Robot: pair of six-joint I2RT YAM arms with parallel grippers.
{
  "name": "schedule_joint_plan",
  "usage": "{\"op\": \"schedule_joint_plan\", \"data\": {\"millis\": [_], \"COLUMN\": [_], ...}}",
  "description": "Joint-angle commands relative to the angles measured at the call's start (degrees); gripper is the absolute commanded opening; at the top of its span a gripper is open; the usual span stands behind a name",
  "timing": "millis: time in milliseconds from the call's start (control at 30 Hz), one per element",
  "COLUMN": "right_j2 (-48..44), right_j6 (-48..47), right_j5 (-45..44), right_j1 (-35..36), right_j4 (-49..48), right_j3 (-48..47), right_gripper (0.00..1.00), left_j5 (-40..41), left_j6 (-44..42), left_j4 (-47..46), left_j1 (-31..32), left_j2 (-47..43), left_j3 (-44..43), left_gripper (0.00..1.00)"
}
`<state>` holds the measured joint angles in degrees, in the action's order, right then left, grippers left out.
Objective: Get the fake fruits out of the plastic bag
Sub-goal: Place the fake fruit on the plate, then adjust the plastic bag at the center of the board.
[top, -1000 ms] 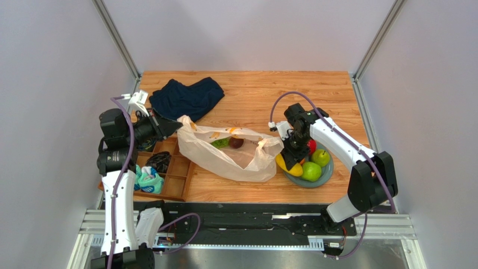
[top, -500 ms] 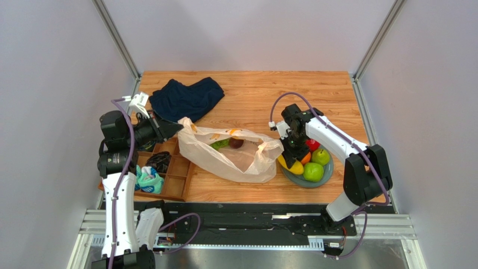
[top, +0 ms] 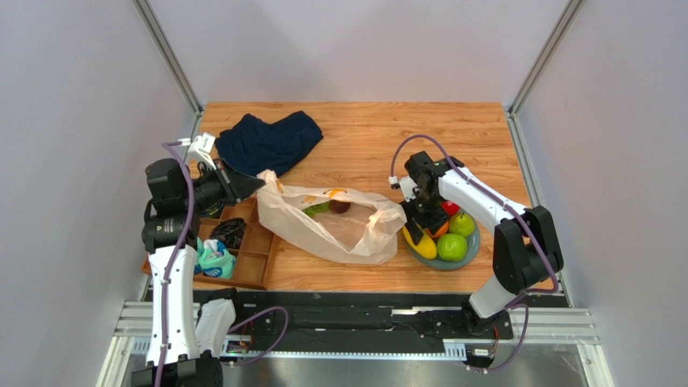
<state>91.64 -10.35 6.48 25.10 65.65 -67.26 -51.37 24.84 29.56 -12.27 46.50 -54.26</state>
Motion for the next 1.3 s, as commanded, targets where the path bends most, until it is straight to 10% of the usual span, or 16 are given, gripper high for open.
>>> {"op": "schedule_joint_plan", "data": {"millis": [0,333,800,1033,1267], "right_j2": [-1.19,-3.74,-5.87,-2.43,5.73], "right_j6": [1.12,-0.11,2.79,-10.82,-23.74], "right_j5": [-1.2,1.69,22.68,26.66,29.64], "right_j1": [0.21,0.12,3.19,18.47,19.37], "right_j4": [0.18,3.87,0.54,3.96,7.65], "right_j3": [-1.2,-4.8,-35.47,-34.34,-37.06], "right_gripper": [0.66,0.67,0.58,0.45,0.32], "left_j5": [-1.89,-3.12,-13.49,-13.49,-11.03], "left_j6": [2.05,3.99,-2.52,-3.65,-5.24], "left_j4": [-3.45,-6.18,7.34,8.49,10.77], "left_j1": [-0.47,-0.47,-0.56,-0.47,-0.47], "left_j2": [0.52,1.84,-2.99,-4.93,-5.81], "left_j3": [0.38,0.56,1.7,2.05,2.67], "left_gripper": [0.0,0.0,0.0,0.0,0.0]}}
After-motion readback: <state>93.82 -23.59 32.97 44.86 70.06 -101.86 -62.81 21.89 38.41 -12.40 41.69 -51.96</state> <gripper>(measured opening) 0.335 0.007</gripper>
